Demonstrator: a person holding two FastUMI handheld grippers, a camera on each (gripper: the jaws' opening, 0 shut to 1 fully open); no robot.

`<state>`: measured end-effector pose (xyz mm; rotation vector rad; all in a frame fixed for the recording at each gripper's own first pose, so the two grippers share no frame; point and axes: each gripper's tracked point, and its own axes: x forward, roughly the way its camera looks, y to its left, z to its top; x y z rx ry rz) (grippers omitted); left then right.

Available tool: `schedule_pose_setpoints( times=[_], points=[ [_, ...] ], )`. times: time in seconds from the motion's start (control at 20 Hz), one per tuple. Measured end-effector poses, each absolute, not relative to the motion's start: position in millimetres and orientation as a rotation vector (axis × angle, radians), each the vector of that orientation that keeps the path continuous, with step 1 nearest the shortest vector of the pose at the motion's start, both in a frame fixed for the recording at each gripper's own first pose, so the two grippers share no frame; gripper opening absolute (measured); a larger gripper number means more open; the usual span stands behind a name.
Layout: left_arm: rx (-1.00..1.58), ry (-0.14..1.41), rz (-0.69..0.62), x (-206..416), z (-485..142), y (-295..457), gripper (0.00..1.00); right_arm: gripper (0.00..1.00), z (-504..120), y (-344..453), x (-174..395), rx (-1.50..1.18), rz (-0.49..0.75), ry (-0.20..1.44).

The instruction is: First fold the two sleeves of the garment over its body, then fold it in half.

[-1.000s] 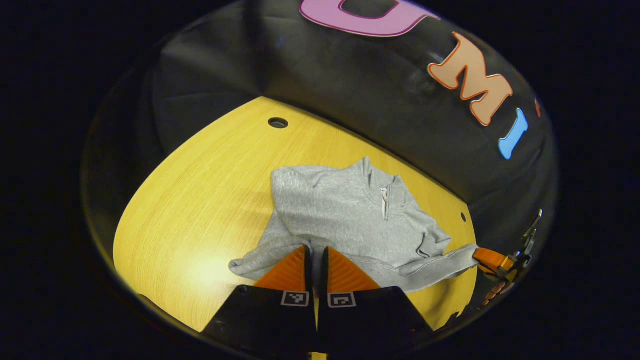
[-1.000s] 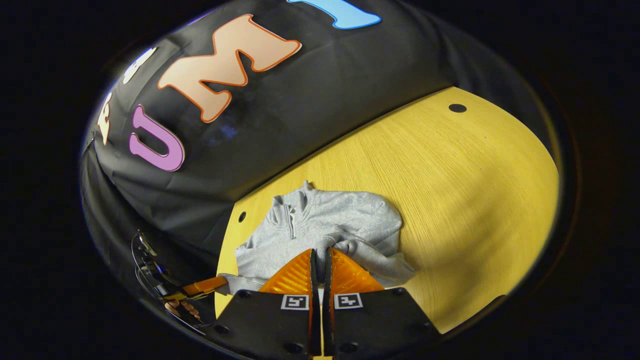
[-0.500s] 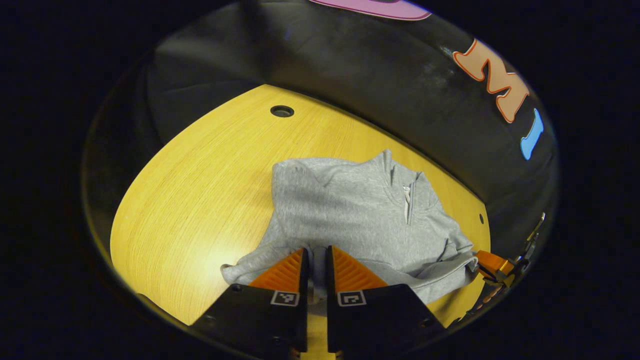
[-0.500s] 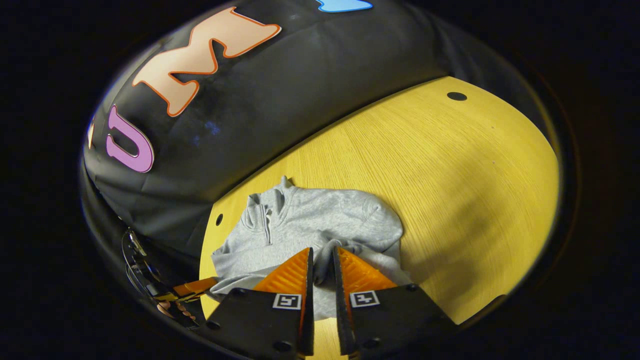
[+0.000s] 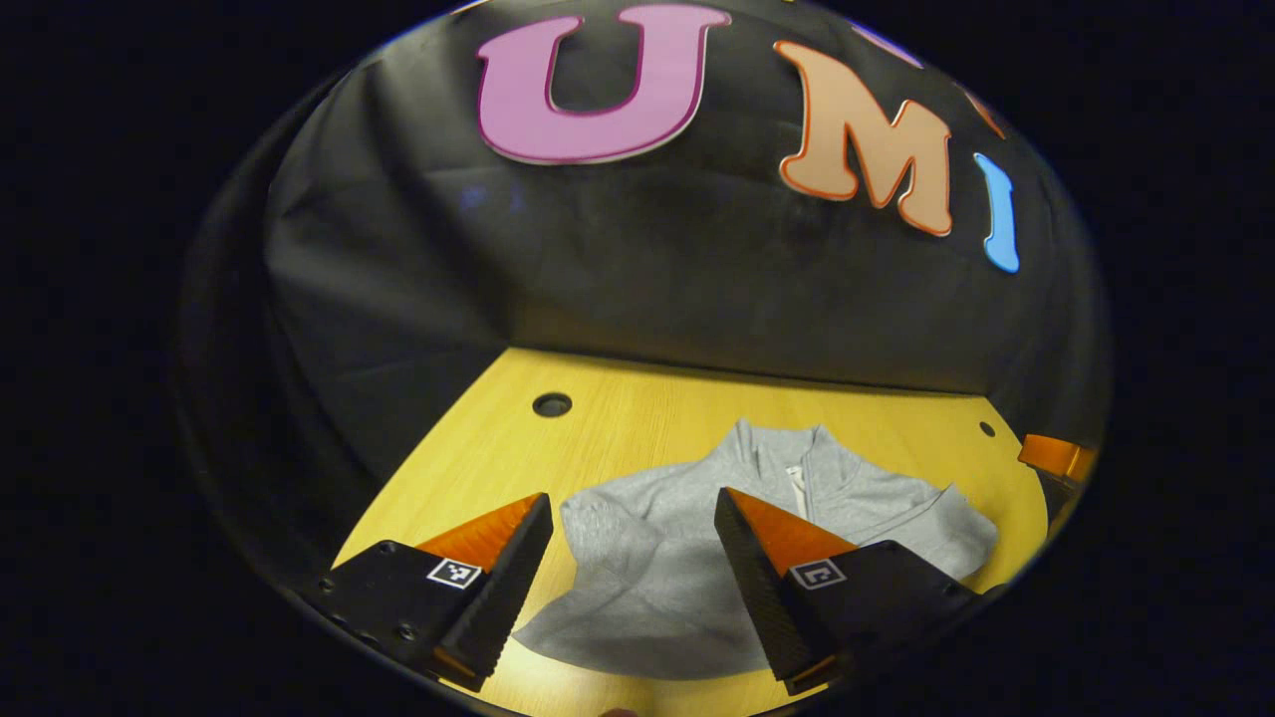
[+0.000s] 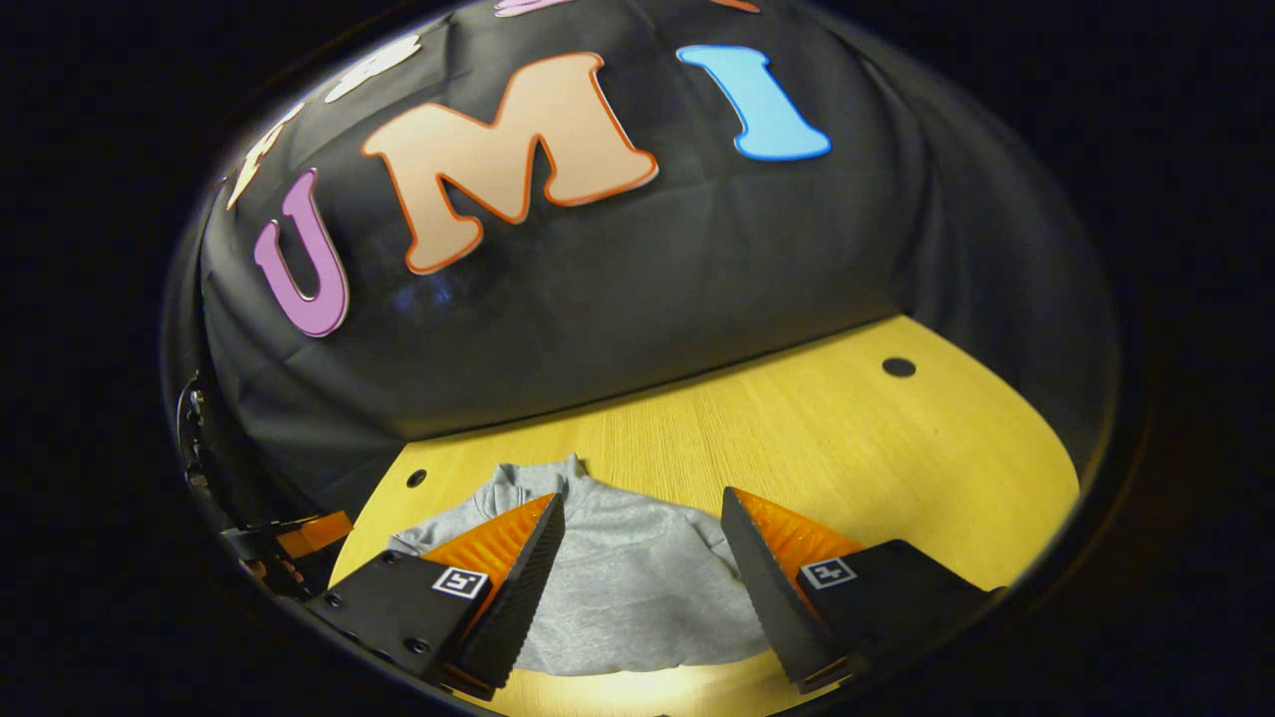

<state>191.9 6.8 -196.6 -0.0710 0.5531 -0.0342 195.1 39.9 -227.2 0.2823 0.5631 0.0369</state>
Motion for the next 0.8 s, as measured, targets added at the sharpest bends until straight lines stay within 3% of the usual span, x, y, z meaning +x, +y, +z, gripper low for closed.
schedule_pose_setpoints(
  times=[0.45,0.8],
  points=[
    [0.014,0.264,-0.014,121,-90,24,0.95,0.97,-92,35,127,-0.053,0.092,0.132],
    [0.097,0.111,-0.008,82,-40,21,0.94,0.99,-86,33,78,0.066,0.067,0.173]
  ],
)
